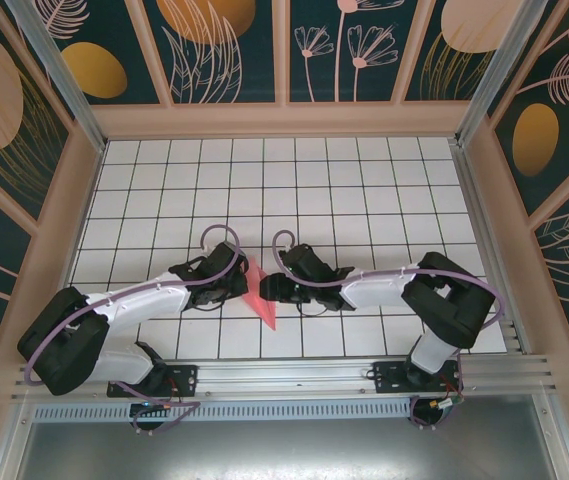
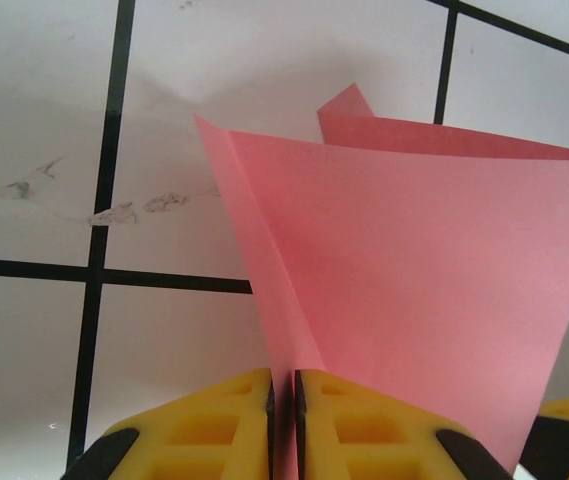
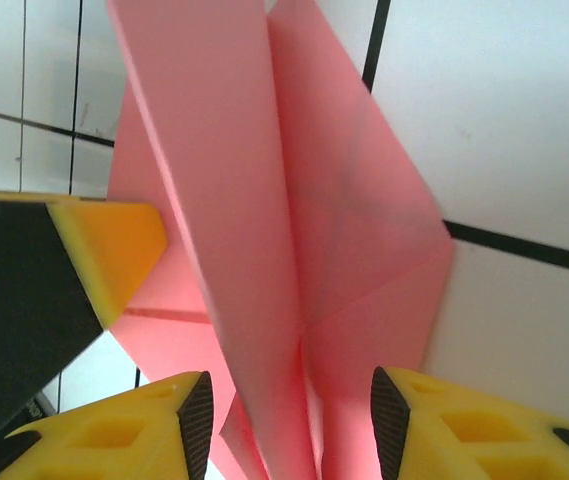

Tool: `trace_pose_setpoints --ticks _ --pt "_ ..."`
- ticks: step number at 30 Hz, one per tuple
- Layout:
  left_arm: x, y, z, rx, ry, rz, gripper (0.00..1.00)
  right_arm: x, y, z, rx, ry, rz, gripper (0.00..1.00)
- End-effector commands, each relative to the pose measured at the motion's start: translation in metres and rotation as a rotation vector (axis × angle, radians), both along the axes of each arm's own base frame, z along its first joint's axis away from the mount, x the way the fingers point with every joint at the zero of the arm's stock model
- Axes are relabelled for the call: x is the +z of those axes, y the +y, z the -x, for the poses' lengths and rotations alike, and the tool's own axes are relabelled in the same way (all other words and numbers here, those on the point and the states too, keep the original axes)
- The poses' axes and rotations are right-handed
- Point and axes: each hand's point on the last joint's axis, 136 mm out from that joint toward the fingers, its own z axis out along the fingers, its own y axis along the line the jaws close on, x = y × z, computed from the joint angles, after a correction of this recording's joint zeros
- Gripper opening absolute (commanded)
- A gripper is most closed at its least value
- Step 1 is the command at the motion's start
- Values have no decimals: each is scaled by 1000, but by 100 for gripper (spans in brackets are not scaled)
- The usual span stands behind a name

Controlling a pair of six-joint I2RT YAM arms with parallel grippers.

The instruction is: Fold a paper plane with a square sheet of paper (pick it up from the middle)

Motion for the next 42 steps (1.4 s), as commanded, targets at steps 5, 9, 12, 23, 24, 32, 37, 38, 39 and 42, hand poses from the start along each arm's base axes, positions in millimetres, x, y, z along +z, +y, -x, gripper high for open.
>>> trace_pose_setpoints --ticks 5,9,12,23,24,32,37,38,39,42 --pt "-3 3 1 -13 -10 -21 15 10 23 8 92 -12 -23 50" --pt "-2 3 1 -15 -11 -20 15 4 29 14 115 -5 -1 50" --pt "-2 3 1 -14 -11 -21 16 1 28 14 106 -2 16 50" --pt "1 2 0 -13 -21 -11 16 -14 19 19 89 -19 145 49" --pt "1 2 0 -13 -22 -9 16 -17 18 19 85 -24 171 48" --pt "5 1 1 -8 -30 8 17 -27 22 17 91 -66 299 31" --pt "16 3 -2 17 -66 37 21 -22 20 15 82 -83 324 13" --pt "20 3 -2 20 -81 51 22 -20 18 12 70 -94 336 10" --pt "24 3 -3 25 -96 69 23 -18 15 11 63 -102 346 6" --pt "39 5 -5 48 -150 107 30 -6 8 4 31 -137 367 3"
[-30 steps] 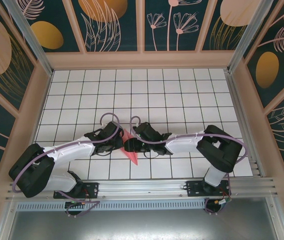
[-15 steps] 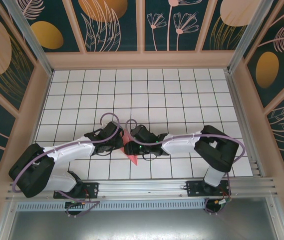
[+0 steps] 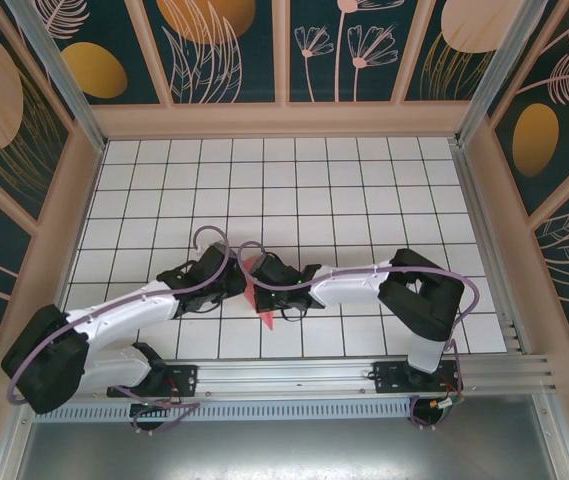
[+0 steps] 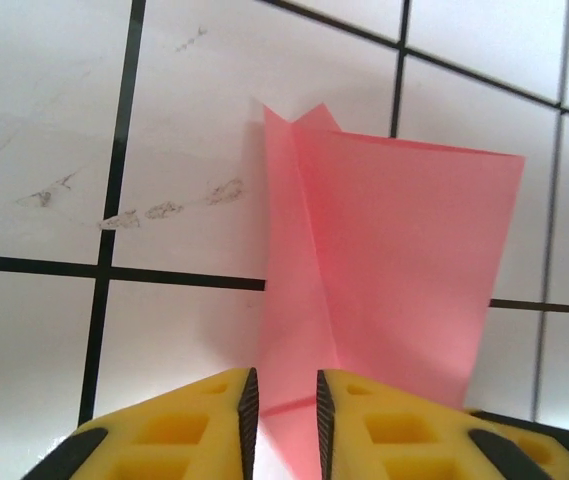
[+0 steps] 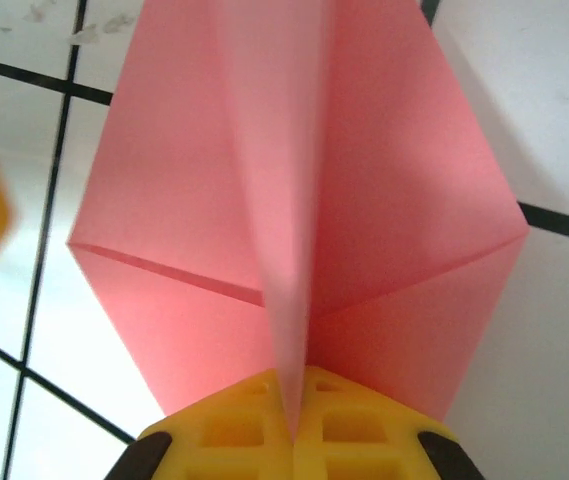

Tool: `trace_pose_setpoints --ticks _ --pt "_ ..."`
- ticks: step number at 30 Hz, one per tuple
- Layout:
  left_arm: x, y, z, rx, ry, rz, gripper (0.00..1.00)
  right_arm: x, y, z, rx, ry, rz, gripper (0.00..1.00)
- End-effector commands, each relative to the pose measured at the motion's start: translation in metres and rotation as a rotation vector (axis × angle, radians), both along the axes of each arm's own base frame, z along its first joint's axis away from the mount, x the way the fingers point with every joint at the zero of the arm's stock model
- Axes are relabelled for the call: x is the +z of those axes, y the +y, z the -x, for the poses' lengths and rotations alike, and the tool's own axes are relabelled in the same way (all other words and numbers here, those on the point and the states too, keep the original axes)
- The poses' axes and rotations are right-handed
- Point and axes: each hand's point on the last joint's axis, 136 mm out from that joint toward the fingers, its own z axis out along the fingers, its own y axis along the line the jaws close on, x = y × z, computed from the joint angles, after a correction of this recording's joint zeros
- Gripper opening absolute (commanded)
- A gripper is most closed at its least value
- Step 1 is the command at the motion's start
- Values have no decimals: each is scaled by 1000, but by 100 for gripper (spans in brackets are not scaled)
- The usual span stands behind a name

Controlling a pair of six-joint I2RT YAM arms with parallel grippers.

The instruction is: Fold a paper plane with a square sheet of paper (pick it up from the middle)

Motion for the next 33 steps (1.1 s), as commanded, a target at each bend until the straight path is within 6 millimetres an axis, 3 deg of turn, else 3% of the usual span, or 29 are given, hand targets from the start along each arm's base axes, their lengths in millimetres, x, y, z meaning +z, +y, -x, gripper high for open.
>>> trace_pose_setpoints --ticks 1,8,12,21,25,33 --pt "17 5 -6 47 -79 41 32 22 -13 -13 -45 -77 57 3" --pt "34 32 -4 141 -179 48 40 24 -78 -61 -280 -77 194 3" --pt "34 43 0 169 -202 44 43 16 -96 -86 -326 -49 229 5" --pt "27 50 5 173 -197 26 46 4 -89 -119 -326 -21 266 9" --pt "27 52 5 175 -199 23 46 -5 -87 -121 -319 -3 283 11" --pt "23 51 8 176 -192 33 48 -16 -91 -117 -306 20 311 27"
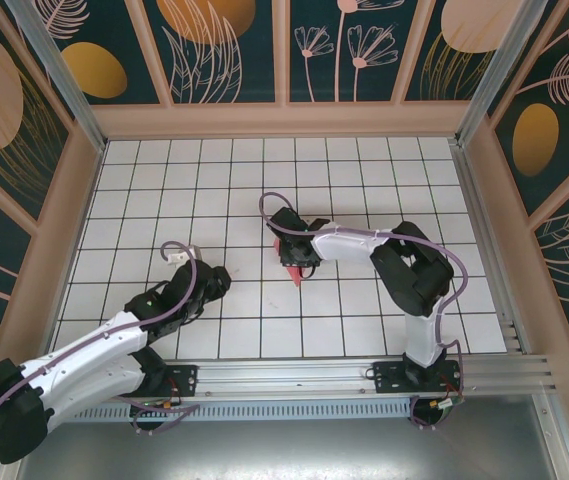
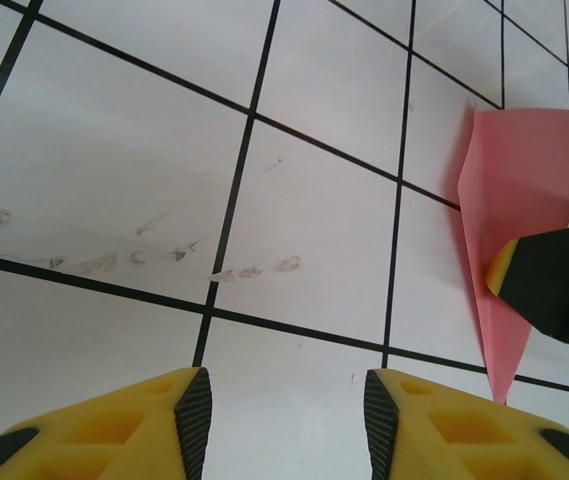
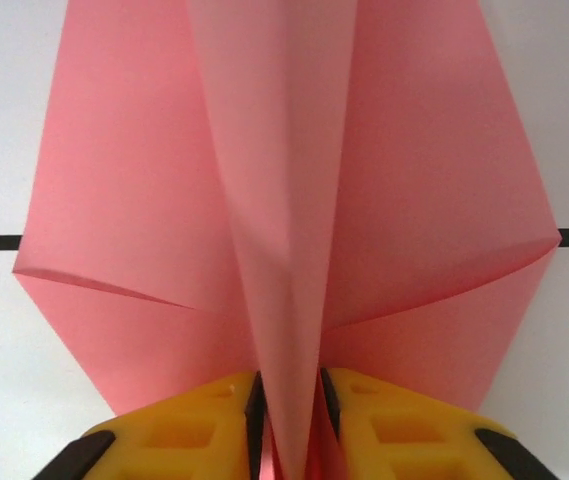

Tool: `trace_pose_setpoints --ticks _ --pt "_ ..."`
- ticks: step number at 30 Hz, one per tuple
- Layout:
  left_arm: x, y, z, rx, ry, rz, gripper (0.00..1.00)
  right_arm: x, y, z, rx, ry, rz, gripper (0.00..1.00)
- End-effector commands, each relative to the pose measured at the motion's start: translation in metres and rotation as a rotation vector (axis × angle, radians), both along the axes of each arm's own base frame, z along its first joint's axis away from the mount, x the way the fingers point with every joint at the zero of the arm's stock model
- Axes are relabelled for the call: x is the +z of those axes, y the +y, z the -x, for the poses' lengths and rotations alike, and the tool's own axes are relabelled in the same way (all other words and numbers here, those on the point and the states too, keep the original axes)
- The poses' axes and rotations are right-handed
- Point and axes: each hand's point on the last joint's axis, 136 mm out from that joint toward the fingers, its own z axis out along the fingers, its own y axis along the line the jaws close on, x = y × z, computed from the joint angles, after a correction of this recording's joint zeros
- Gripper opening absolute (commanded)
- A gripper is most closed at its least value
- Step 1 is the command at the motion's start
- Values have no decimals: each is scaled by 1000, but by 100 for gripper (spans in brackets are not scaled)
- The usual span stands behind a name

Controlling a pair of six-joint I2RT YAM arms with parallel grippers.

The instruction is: Fold a paper plane with a square sheet of paper (pick it up from the middle)

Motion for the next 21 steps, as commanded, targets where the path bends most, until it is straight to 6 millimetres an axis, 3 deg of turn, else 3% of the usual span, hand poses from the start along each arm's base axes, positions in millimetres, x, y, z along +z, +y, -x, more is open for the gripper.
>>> trace_pose_setpoints --ticks 1,13,16,21 --pt "-5 4 2 17 5 -8 48 -14 -10 6 6 57 55 27" --pt "-4 3 0 13 3 -17 48 -57 -26 21 -47 152 149 28" --pt "-5 5 0 21 7 -28 48 -46 -25 13 -85 101 137 27" --pt "-4 6 0 24 1 -29 49 -8 -15 -1 -96 18 85 32"
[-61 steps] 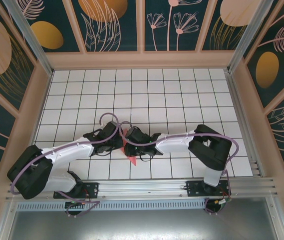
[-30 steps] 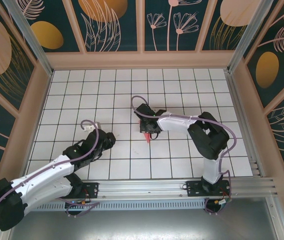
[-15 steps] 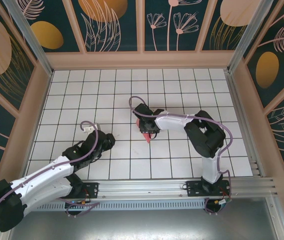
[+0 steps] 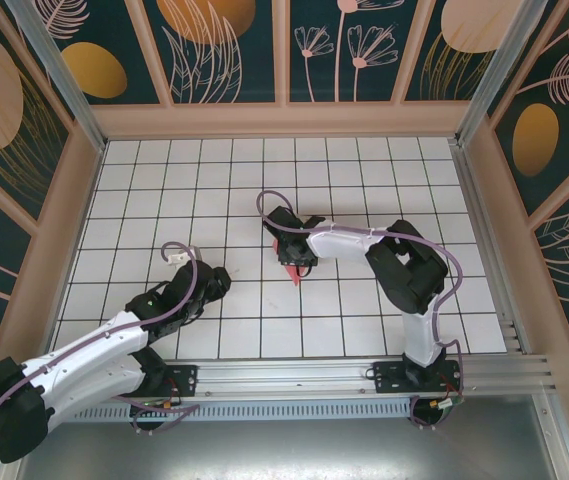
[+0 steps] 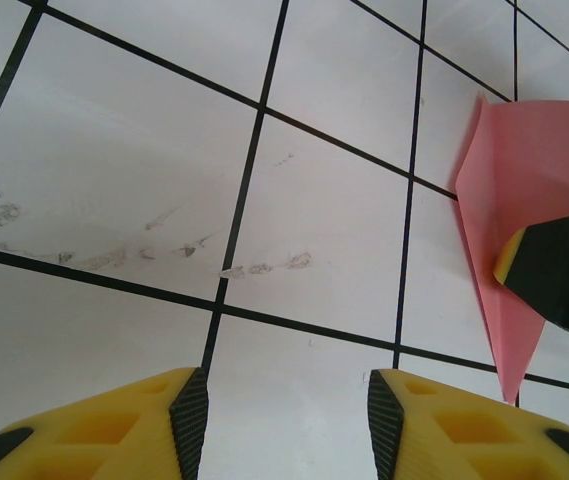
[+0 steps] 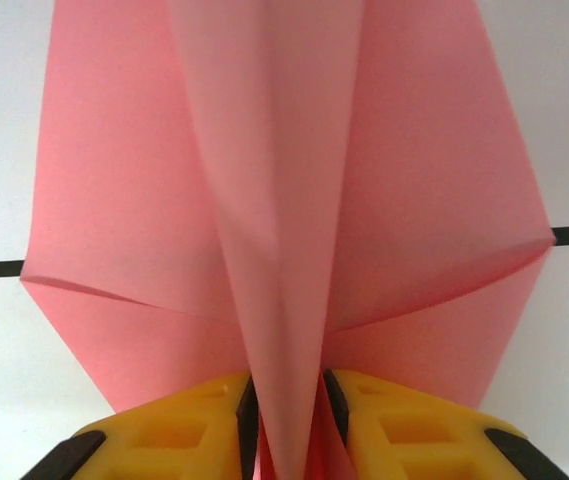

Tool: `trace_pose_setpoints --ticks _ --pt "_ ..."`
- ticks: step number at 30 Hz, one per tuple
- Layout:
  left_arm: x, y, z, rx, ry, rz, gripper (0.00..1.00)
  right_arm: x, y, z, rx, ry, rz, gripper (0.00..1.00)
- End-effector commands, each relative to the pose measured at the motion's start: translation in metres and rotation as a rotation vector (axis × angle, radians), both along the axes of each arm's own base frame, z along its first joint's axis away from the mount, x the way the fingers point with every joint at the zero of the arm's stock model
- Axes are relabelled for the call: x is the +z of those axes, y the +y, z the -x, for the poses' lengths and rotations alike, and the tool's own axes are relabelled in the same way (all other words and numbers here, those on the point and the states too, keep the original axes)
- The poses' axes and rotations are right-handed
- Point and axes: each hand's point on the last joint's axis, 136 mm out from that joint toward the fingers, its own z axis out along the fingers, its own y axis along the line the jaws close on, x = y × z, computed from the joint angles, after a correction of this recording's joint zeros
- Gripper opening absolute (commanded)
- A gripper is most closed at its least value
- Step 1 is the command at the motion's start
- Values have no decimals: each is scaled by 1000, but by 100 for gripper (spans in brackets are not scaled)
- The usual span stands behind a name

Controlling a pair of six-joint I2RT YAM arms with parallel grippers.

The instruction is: Fold a paper plane with a square sheet of paper (pick it up from the middle)

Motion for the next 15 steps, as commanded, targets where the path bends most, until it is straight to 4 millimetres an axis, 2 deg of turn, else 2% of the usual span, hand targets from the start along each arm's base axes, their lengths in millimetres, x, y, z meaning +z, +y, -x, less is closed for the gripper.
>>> trace_pose_setpoints --ticks 1,4,6,15 --pt "-1 6 -1 25 -5 -25 49 2 -13 -1 -34 -1 47 32" --pt "0 8 -2 36 -7 -32 51 23 -2 -5 -6 -31 -8 33" --pt "2 9 -2 35 -6 -39 51 34 0 -6 -10 -51 -35 37" --pt "4 14 -2 42 -16 -59 52 81 -6 -5 -32 -134 -98 45"
